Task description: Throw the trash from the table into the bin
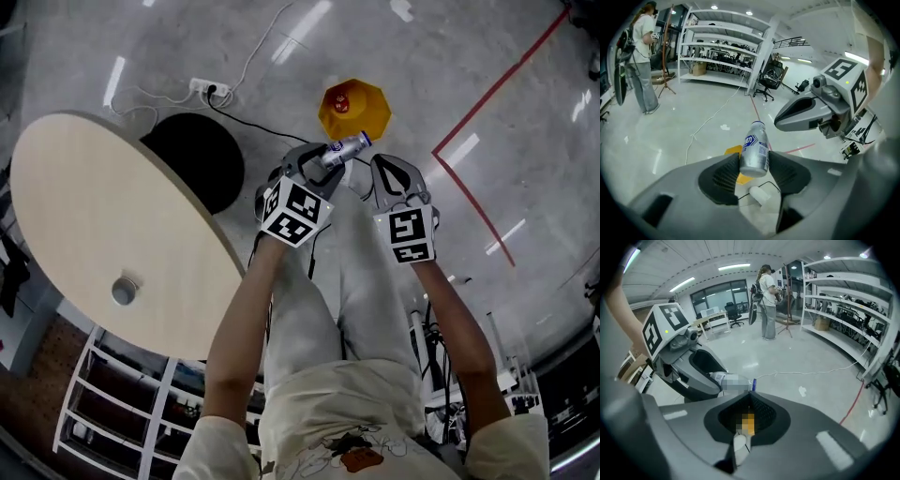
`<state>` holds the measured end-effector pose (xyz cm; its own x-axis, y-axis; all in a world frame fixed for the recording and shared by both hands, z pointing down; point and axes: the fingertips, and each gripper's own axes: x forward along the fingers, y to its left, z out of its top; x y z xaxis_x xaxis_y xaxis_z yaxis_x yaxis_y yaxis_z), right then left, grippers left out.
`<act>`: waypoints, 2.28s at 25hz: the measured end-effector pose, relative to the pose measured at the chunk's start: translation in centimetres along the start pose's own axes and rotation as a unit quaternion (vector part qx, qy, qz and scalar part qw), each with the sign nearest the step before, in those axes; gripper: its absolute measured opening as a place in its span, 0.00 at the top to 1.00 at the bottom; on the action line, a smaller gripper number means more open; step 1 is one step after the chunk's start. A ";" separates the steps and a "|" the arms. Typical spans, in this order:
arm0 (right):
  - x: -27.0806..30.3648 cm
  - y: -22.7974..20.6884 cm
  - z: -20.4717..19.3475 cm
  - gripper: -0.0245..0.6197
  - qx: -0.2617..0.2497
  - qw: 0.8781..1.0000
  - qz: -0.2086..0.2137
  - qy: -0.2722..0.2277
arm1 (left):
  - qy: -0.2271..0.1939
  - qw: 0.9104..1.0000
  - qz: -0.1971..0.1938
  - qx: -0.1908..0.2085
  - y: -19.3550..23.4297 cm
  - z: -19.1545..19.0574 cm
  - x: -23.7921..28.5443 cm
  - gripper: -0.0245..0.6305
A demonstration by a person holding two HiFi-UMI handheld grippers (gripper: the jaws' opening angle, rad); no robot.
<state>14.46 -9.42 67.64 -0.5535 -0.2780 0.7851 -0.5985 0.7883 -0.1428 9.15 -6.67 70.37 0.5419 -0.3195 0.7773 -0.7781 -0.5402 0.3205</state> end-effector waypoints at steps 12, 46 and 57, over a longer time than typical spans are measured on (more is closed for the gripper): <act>11.5 -3.3 -9.4 0.95 0.022 0.999 -0.003 0.048 | 0.026 0.999 -0.017 -0.044 4.2 -7.6 13.5 0.65; 9.7 -1.0 -8.9 0.95 0.001 0.998 0.010 0.062 | 0.023 0.993 0.020 -0.110 3.7 -5.9 8.4 0.95; -1.1 3.8 6.7 0.95 -0.067 0.996 0.042 -0.034 | -0.080 0.990 0.045 -0.110 -0.8 4.0 -6.0 0.95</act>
<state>8.94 -9.76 62.18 -0.6394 -0.2413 0.7300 -0.4684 0.8752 -0.1210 7.77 -7.39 63.27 0.4963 -0.4880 0.7180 -0.8667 -0.3269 0.3769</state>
